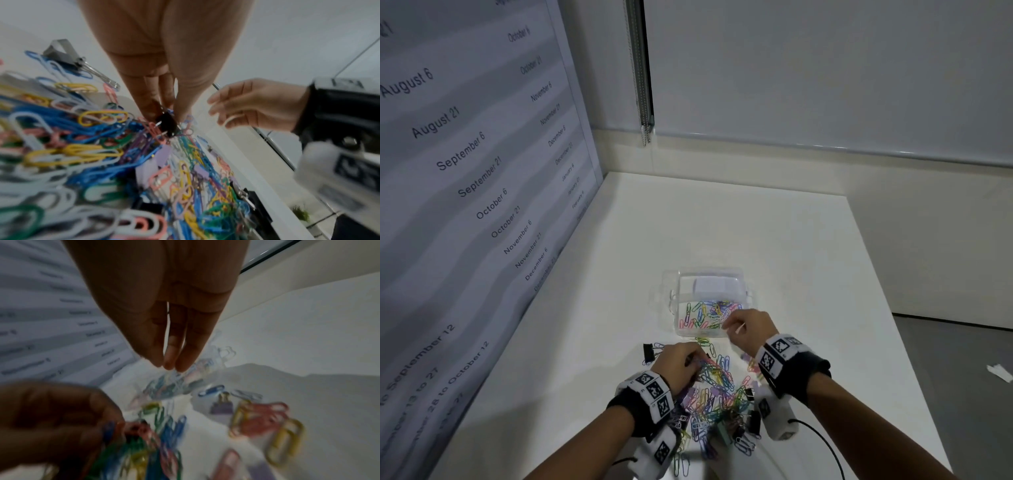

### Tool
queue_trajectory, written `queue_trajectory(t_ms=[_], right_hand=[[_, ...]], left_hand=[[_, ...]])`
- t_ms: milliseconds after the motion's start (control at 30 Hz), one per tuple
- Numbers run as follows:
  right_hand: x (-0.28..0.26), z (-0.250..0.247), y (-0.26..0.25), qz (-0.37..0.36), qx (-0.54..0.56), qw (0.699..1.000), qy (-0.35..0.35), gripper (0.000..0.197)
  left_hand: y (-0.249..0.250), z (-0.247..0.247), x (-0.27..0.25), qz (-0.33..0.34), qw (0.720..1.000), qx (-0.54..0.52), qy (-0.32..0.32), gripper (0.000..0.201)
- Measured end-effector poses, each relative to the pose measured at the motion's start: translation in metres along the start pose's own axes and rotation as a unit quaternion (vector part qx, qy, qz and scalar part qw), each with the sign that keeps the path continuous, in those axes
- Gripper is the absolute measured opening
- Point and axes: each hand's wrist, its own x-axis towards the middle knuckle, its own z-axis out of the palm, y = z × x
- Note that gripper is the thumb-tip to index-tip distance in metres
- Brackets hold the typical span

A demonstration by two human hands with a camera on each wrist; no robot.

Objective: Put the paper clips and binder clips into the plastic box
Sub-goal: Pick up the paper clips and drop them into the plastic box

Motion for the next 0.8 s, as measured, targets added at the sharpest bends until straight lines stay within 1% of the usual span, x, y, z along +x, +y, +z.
queue_trajectory(t_ms=[33,67,133,200,267,333,400,467,500,567,600,633,667,733,800], right_hand=[[-0.004,0.005,0.004,-0.003,-0.022,0.999,-0.032,0.020],[-0.008,0.009,0.007,0.000,-0.048,0.996,-0.071,0.021],[-0.015,0.020,0.011,0.011,-0.104,0.985,-0.140,0.042],[-0.019,0.030,0.013,0.011,-0.139,0.977,-0.164,0.062],[-0.021,0.037,0.011,0.011,-0.141,0.976,-0.166,0.067],[-0.022,0.041,0.011,0.014,-0.133,0.976,-0.174,0.057],[-0.023,0.043,0.010,0.002,-0.130,0.975,-0.181,0.039],[-0.024,0.043,0.010,-0.001,-0.115,0.979,-0.171,0.026],[-0.024,0.043,0.011,0.005,-0.099,0.983,-0.157,0.024],[-0.023,0.040,0.012,0.014,-0.069,0.989,-0.130,0.025],[-0.023,0.037,0.012,0.019,-0.058,0.991,-0.119,0.027],[-0.023,0.033,0.011,0.024,-0.047,0.993,-0.108,0.029],[-0.022,0.030,0.011,0.026,-0.037,0.994,-0.098,0.031],[-0.018,0.024,0.011,0.032,-0.008,0.996,-0.083,0.031],[-0.013,0.017,0.009,0.038,0.014,0.996,-0.078,0.030]], left_hand=[[-0.001,0.000,0.001,-0.009,1.000,-0.011,0.001,0.015],[-0.003,-0.001,0.002,-0.018,1.000,-0.024,0.004,0.016],[-0.004,-0.002,0.004,-0.035,0.998,-0.055,0.007,0.015],[-0.002,-0.005,0.005,-0.048,0.994,-0.094,0.008,0.015],[-0.002,-0.008,0.009,-0.061,0.990,-0.129,0.006,0.024],[-0.005,-0.010,0.013,-0.083,0.985,-0.149,-0.006,0.033],[-0.005,-0.013,0.014,-0.104,0.981,-0.163,-0.023,0.040],[-0.002,-0.017,0.014,-0.128,0.970,-0.205,-0.029,0.041],[0.000,-0.017,0.013,-0.143,0.956,-0.254,-0.026,0.040],[0.005,-0.019,0.011,-0.177,0.909,-0.376,-0.020,0.030],[0.008,-0.020,0.009,-0.184,0.889,-0.418,-0.020,0.023],[0.009,-0.020,0.008,-0.183,0.879,-0.440,-0.023,0.016],[0.009,-0.020,0.008,-0.178,0.873,-0.453,-0.028,0.011],[0.011,-0.023,0.009,-0.166,0.870,-0.462,-0.037,0.011],[0.015,-0.027,0.013,-0.166,0.865,-0.472,-0.029,0.012]])
